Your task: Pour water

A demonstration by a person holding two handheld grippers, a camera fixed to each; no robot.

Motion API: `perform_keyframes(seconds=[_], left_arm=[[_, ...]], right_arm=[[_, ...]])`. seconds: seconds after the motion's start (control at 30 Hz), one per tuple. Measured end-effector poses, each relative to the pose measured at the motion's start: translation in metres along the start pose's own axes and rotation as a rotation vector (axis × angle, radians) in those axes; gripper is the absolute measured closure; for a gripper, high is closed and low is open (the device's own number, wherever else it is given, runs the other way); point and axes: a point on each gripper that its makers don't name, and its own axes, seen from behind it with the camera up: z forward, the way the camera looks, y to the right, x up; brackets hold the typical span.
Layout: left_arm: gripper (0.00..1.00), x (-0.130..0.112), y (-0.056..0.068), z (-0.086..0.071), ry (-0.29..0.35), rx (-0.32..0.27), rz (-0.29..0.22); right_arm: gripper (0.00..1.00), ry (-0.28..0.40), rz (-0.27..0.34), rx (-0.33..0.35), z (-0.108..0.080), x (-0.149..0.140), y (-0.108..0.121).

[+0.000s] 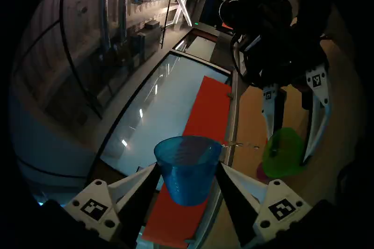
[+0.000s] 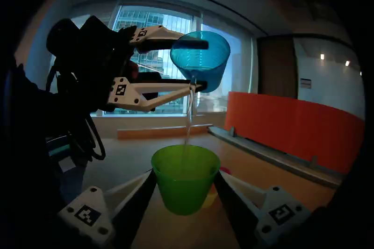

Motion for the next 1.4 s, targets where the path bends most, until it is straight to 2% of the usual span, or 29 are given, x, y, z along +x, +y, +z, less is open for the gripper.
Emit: perform_keyframes(seconds=[0.47,0.87,1.4], left_arm=[[0.18,0.003,-0.003,0.006,0.019,-0.004,0.026],[0.18,0.001,0.001,0.009,0.030,-0.006,0.040],[0.18,0.003,0.000,0.011,0.052,-0.006,0.072]], right_arm=[[0.12,0.001,-0.002,0.000,0.002,0.001,0.002],[0.12,0.003,-0.004,0.003,0.003,0.001,0.004],[0.12,0.006,-0.005,0.003,0.004,0.001,0.005]])
